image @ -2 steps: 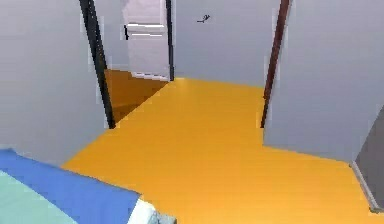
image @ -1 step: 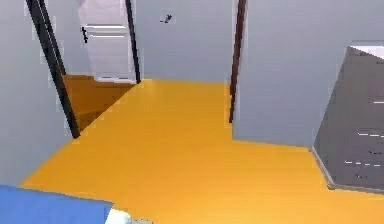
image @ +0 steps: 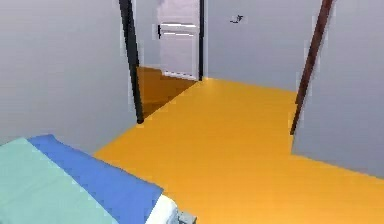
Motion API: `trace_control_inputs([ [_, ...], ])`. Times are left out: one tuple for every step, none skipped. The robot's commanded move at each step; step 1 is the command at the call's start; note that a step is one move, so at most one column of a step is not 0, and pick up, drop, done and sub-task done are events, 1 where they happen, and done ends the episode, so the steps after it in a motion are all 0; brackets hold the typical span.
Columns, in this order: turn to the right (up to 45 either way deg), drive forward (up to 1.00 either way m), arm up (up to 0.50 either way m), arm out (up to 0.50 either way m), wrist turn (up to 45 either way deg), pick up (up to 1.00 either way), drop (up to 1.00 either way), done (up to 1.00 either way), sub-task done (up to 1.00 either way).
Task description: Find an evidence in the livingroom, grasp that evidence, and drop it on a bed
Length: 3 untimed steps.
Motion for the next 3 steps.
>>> trace_control_inputs([
  [24.0,0.00,0.00,0.00,0.0,0.00,0.00,0.00,0.00],
  [-15.0,0.00,0.00,0.00,0.0,0.00,0.00,0.00,0.00],
  [-45.0,0.00,0.00,0.00,0.0,0.00,0.00,0.00,0.00],
])
